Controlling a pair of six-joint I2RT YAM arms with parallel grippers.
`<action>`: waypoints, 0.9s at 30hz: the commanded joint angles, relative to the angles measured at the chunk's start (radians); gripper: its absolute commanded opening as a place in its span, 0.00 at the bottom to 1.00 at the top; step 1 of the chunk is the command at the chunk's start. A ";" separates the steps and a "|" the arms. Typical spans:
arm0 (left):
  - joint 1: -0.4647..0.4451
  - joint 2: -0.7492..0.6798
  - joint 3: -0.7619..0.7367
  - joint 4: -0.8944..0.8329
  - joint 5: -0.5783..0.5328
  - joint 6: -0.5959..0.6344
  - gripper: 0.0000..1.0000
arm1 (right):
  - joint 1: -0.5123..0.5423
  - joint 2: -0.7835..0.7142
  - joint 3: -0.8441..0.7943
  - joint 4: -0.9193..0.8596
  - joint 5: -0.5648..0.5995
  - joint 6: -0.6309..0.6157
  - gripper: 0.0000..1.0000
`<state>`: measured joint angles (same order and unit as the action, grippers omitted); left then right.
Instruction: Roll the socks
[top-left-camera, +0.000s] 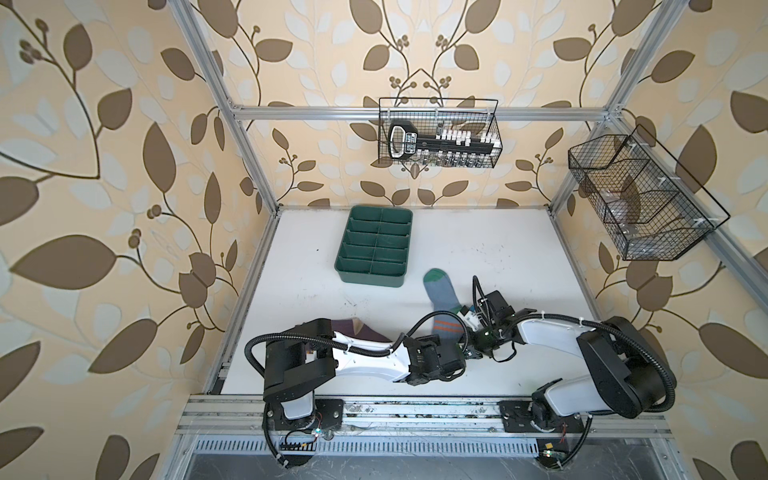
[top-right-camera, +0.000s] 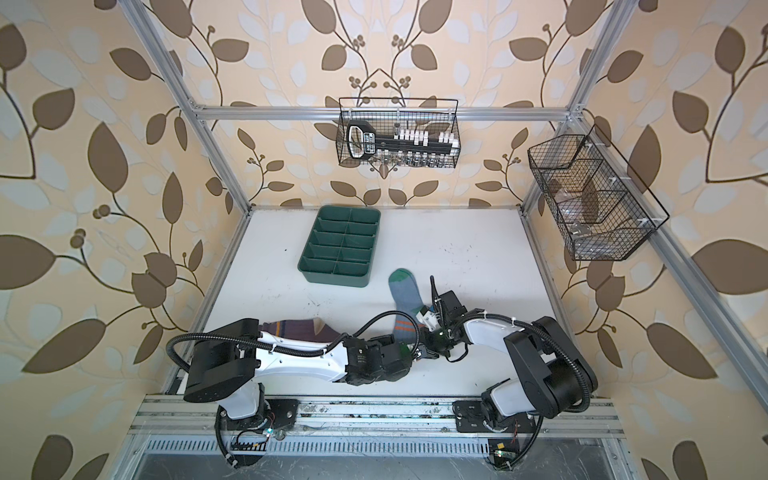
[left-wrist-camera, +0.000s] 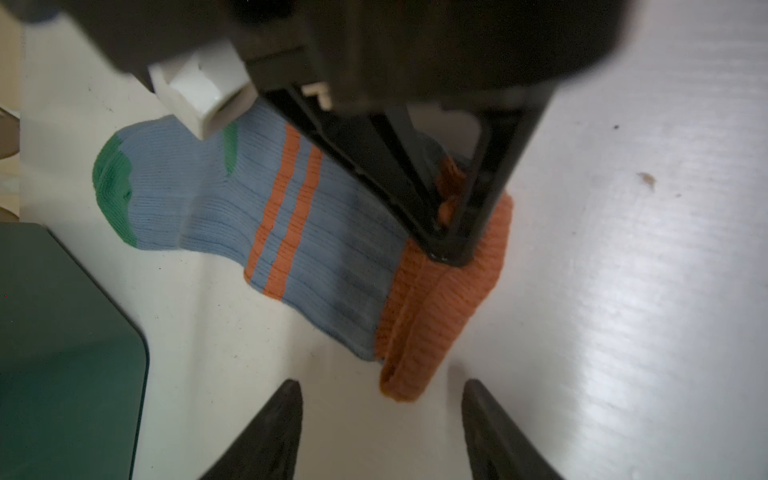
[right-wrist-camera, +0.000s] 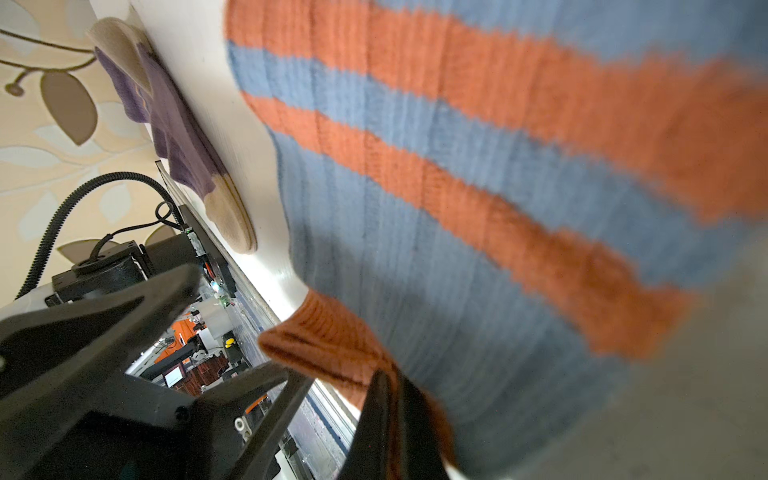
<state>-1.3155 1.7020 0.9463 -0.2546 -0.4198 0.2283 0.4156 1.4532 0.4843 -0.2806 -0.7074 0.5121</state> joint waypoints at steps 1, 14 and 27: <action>0.009 -0.045 -0.006 0.067 -0.018 -0.011 0.67 | 0.010 0.028 -0.058 -0.111 0.095 0.010 0.00; 0.009 -0.181 -0.088 0.147 0.049 0.107 0.60 | 0.004 0.022 -0.055 -0.108 0.088 0.003 0.00; 0.014 -0.075 -0.058 0.185 0.146 0.039 0.60 | -0.006 0.016 -0.059 -0.093 0.066 0.005 0.01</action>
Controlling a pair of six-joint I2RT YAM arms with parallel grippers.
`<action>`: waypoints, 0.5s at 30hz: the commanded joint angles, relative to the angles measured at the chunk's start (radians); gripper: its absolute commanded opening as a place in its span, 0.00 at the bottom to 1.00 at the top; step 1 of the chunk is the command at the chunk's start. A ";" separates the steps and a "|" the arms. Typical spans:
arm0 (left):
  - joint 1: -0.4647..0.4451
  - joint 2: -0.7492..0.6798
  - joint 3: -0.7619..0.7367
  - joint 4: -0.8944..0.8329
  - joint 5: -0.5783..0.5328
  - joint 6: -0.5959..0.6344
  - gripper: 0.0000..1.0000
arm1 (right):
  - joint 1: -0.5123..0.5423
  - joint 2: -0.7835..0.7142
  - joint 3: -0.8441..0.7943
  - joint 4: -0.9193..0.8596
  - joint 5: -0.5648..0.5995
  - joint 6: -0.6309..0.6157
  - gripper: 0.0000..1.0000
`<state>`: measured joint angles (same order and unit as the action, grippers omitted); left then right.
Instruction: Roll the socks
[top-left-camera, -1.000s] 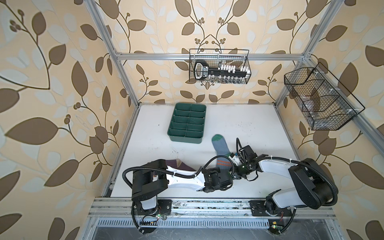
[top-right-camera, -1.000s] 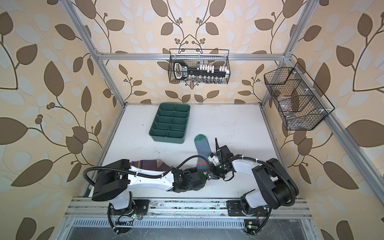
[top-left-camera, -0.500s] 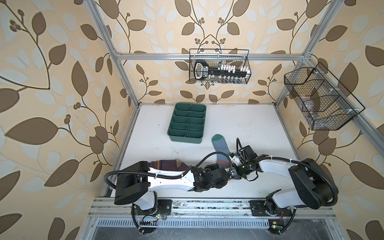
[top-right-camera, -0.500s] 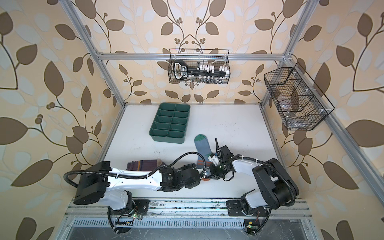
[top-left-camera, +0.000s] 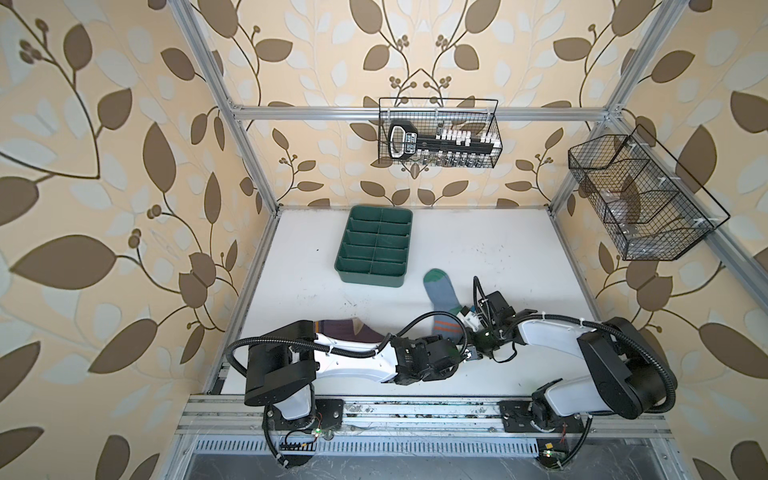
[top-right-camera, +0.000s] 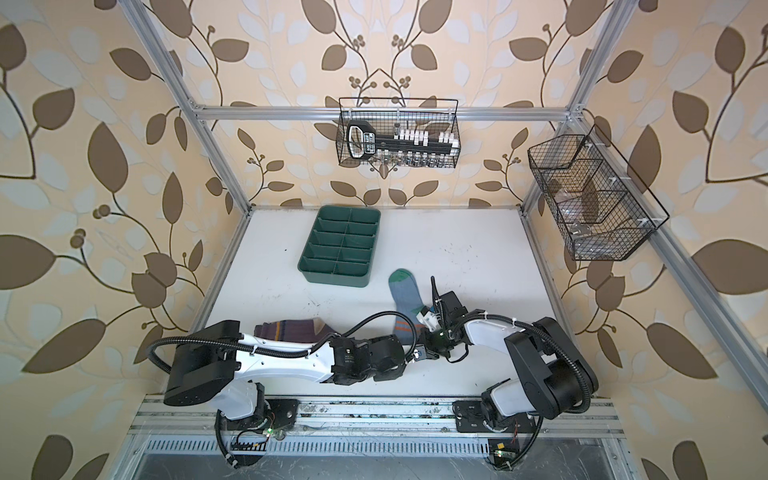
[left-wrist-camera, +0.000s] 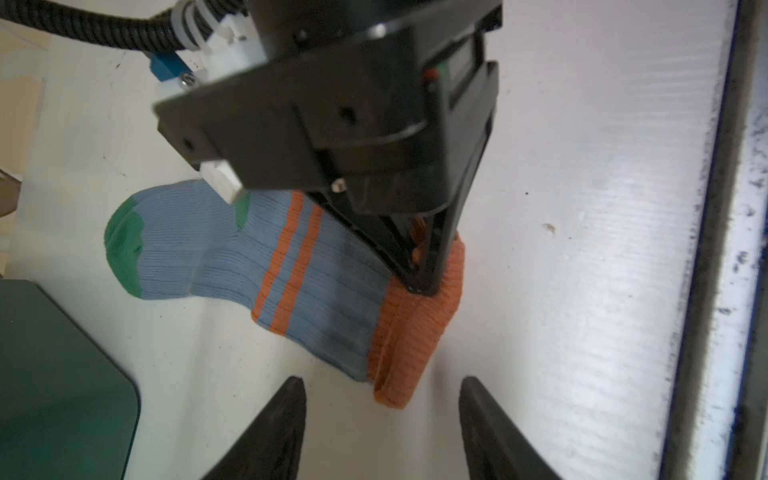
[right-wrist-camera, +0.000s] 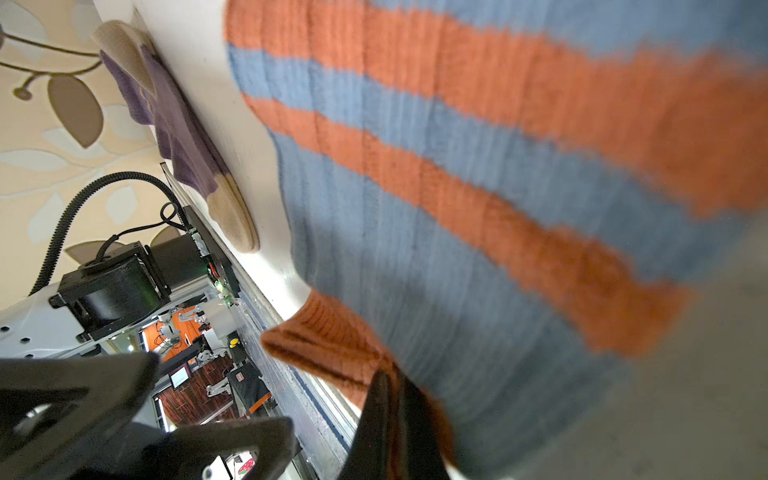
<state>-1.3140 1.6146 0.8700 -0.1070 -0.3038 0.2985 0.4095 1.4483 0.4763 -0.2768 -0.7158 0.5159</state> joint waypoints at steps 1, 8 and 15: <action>0.015 0.017 0.018 0.043 0.031 -0.037 0.60 | -0.002 0.020 -0.053 -0.096 0.071 0.002 0.01; 0.019 0.056 0.010 0.091 -0.012 -0.058 0.61 | -0.018 0.017 -0.078 -0.068 0.027 0.038 0.02; 0.015 0.061 0.010 0.089 -0.026 -0.100 0.59 | -0.047 0.033 -0.108 -0.012 -0.045 0.093 0.00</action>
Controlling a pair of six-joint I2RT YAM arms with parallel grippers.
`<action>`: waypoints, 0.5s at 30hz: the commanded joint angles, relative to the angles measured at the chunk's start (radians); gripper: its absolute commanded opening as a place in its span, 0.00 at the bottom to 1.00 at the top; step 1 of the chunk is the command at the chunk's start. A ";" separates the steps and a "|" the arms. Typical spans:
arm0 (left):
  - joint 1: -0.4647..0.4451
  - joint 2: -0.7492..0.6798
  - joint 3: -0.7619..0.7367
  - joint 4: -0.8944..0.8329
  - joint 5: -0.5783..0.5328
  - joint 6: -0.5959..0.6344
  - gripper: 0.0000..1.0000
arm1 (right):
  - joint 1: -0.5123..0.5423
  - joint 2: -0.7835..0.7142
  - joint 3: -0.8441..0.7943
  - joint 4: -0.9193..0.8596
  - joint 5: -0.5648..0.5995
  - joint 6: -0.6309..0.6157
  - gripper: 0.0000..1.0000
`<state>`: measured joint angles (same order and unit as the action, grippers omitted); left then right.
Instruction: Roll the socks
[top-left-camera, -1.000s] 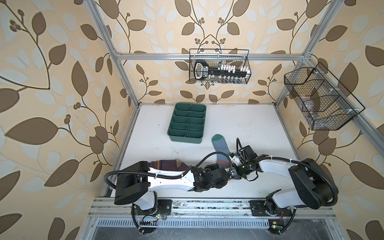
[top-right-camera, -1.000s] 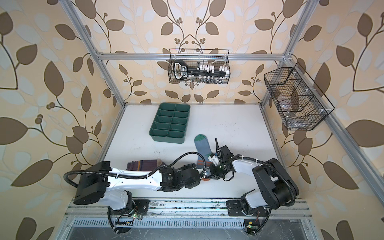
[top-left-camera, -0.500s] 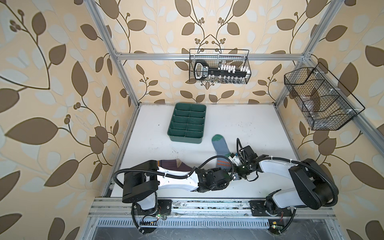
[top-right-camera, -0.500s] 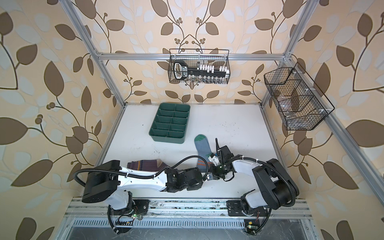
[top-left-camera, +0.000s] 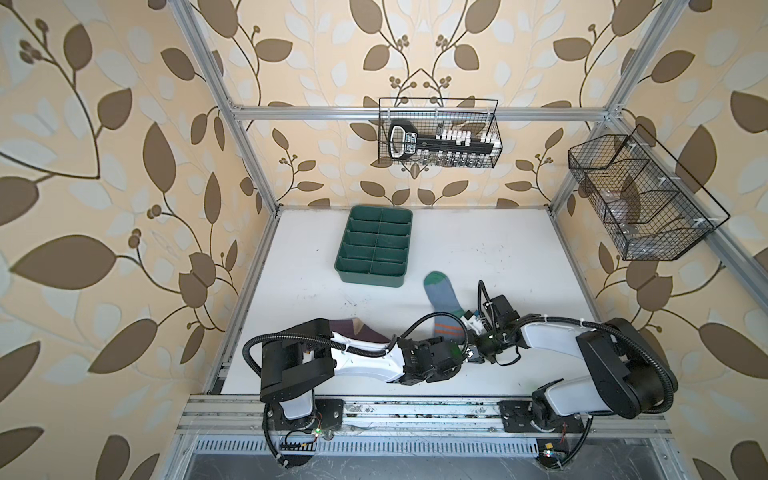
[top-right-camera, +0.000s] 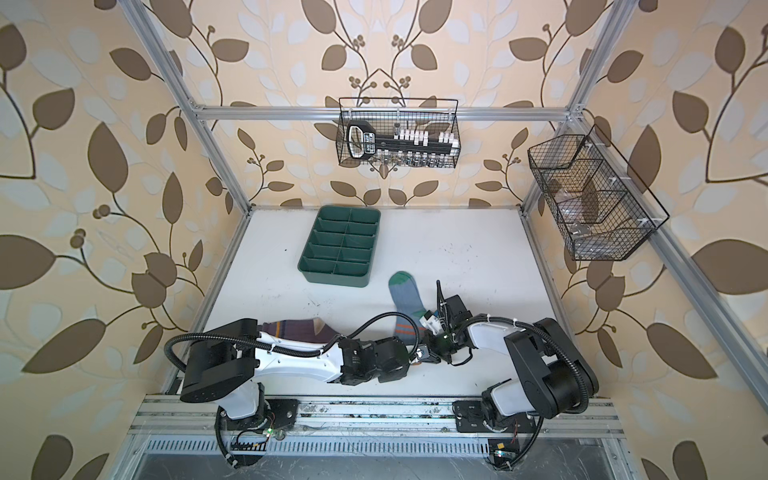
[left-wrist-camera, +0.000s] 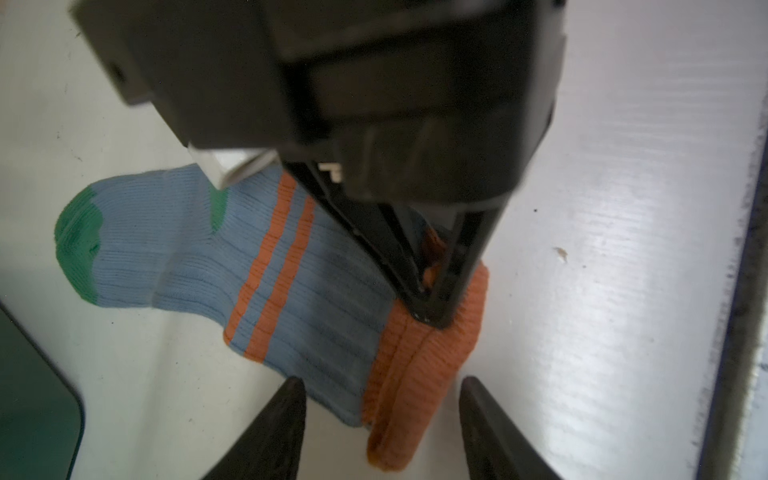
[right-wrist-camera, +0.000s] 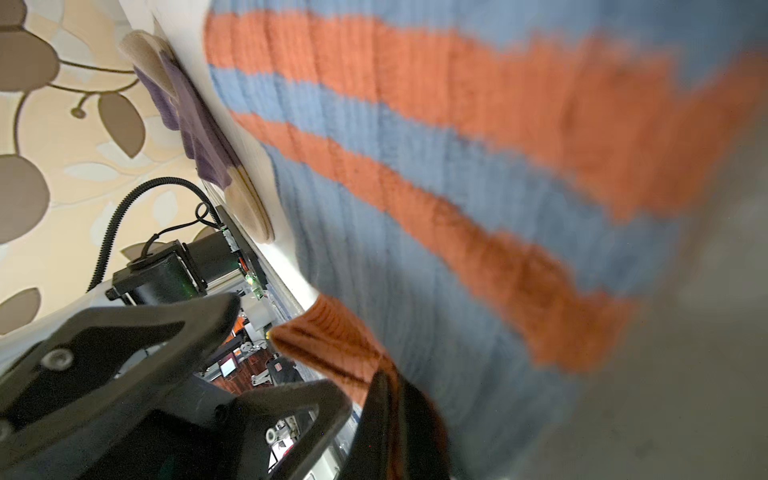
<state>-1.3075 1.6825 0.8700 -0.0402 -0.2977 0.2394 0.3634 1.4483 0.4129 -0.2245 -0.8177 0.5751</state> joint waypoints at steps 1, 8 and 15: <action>0.006 -0.012 0.005 0.023 -0.033 -0.048 0.59 | -0.001 0.035 -0.045 -0.067 0.058 0.033 0.00; -0.017 0.010 -0.013 0.018 -0.025 -0.082 0.56 | -0.014 0.055 -0.039 -0.067 0.057 0.029 0.00; -0.022 0.040 -0.011 0.016 -0.020 -0.125 0.45 | -0.021 0.060 -0.036 -0.070 0.060 0.025 0.00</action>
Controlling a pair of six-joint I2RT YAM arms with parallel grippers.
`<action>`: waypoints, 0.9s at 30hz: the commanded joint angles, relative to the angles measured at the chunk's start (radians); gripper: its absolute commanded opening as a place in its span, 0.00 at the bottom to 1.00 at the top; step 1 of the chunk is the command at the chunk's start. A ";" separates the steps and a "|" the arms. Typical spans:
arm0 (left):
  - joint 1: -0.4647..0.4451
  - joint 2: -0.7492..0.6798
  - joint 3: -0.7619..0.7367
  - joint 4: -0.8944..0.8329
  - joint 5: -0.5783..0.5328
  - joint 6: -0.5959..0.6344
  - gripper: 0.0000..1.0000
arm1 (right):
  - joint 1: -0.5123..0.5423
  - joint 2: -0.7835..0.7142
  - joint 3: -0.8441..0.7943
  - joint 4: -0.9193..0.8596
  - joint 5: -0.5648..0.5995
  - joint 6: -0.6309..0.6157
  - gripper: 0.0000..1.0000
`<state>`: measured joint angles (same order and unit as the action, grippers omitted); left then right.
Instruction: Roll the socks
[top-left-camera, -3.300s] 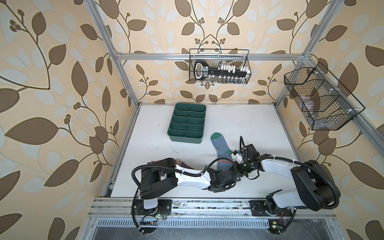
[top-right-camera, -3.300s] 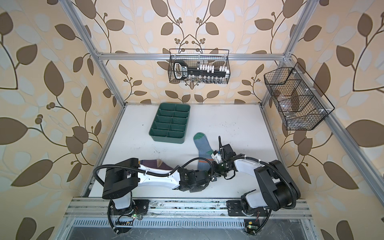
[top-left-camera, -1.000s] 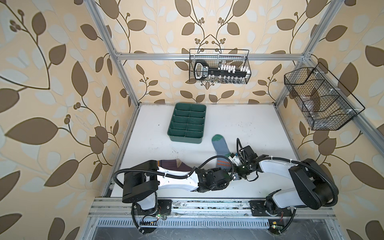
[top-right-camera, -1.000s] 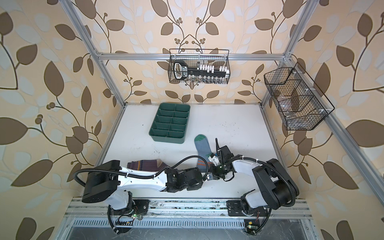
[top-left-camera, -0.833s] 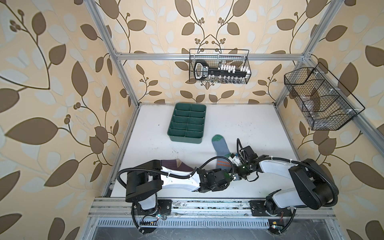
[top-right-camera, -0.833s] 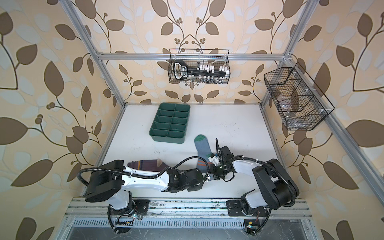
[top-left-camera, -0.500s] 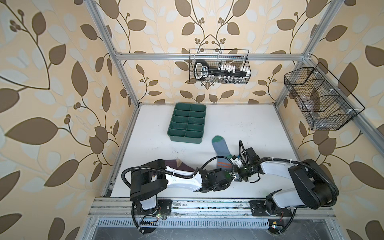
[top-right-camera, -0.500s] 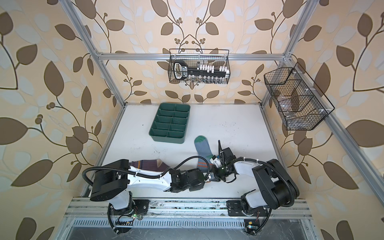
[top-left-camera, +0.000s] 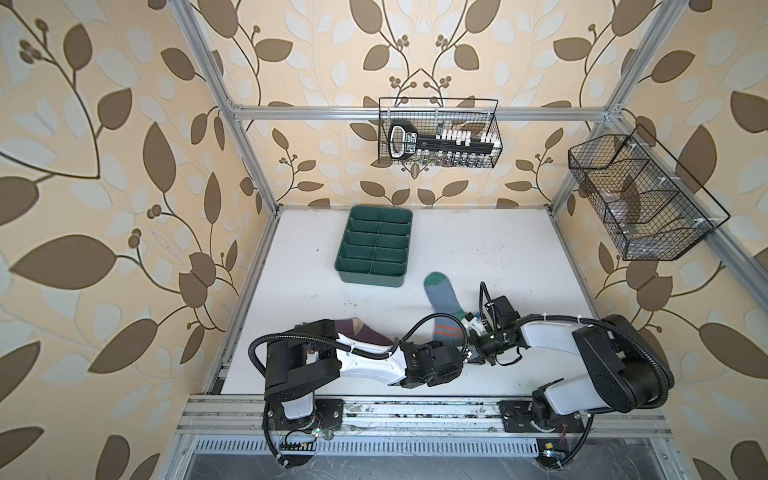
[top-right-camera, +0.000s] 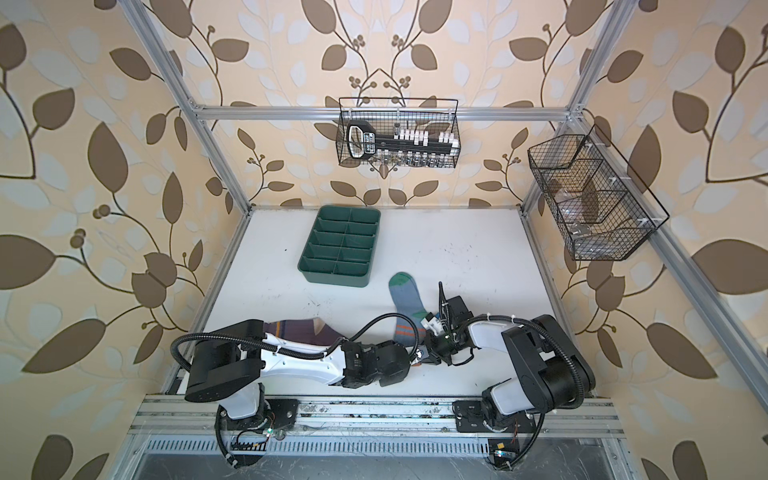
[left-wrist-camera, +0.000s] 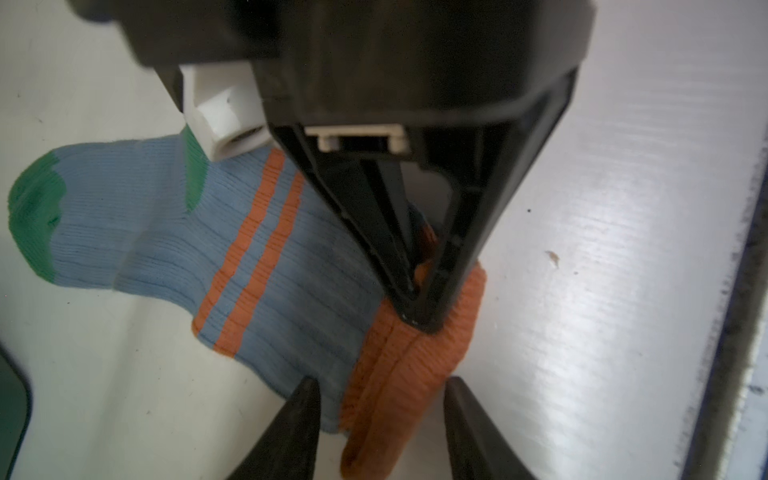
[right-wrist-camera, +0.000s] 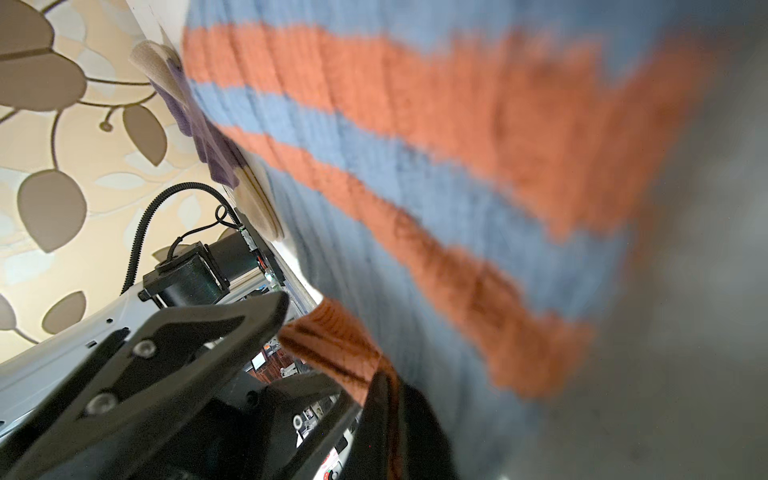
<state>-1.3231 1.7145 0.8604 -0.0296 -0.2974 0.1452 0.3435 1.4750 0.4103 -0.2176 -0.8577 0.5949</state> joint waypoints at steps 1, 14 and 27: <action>-0.007 0.011 0.002 0.002 -0.020 -0.036 0.43 | 0.000 0.033 -0.033 -0.080 0.100 0.005 0.00; 0.012 0.068 0.035 -0.071 -0.044 -0.161 0.00 | -0.008 -0.002 -0.027 -0.085 0.100 0.012 0.10; 0.172 0.160 0.184 -0.377 0.272 -0.257 0.00 | -0.237 -0.463 0.151 -0.292 0.335 -0.064 0.38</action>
<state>-1.1957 1.8309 1.0454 -0.2020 -0.1307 -0.0555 0.1528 1.0924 0.5079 -0.4358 -0.6193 0.5640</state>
